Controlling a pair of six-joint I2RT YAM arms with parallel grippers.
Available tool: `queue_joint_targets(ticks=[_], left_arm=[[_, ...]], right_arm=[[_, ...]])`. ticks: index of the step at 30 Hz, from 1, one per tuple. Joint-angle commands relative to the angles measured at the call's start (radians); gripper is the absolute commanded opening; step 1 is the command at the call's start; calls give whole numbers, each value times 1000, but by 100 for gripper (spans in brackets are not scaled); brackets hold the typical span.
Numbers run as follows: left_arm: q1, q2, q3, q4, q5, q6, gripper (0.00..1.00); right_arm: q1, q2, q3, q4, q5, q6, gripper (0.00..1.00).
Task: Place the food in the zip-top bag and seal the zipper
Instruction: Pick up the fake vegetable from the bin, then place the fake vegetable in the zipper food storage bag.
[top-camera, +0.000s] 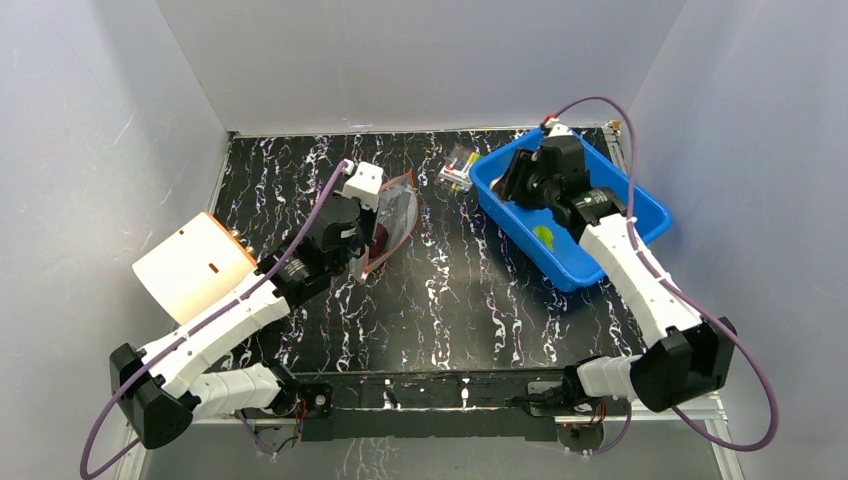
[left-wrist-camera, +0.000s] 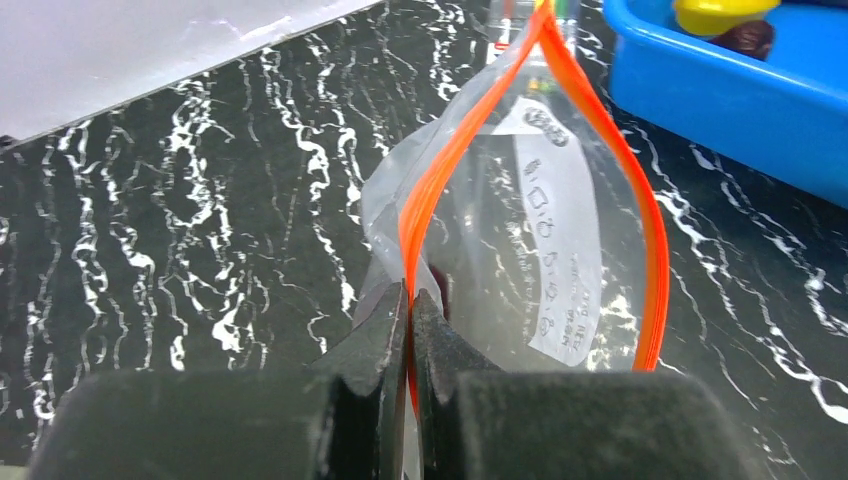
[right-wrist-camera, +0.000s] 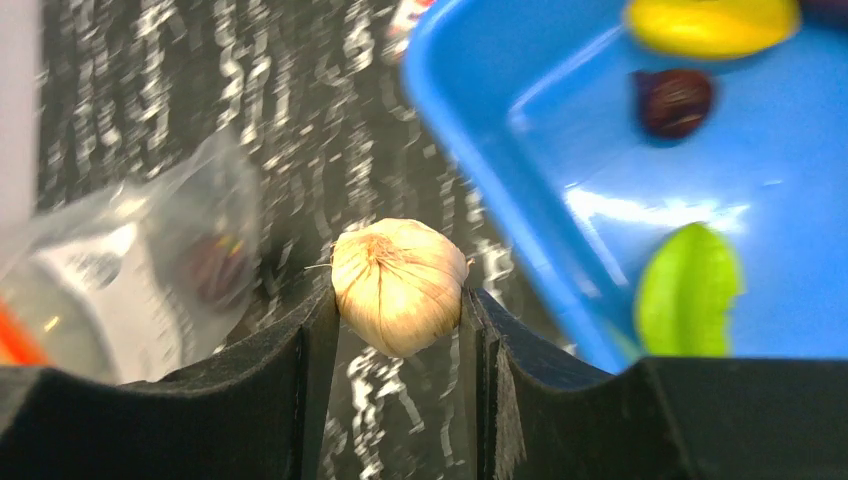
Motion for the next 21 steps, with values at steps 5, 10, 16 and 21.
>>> queue_joint_targets(ticks=[5,10,16,21], left_arm=[[4,21,-25,3,52,-64,0],[4,15,-33,-17,182,-196,0],[4,11,-44,-19,247,-247,0],[5,18,-47,-28,243,-256,0]], right_arm=[[177,-121,-114,175,-181,179,29],[269,-166,-216,276,-257,287,29],[423,-190,-286,390,-260,394,30],[522,-159,-298,455,-237,464,30]])
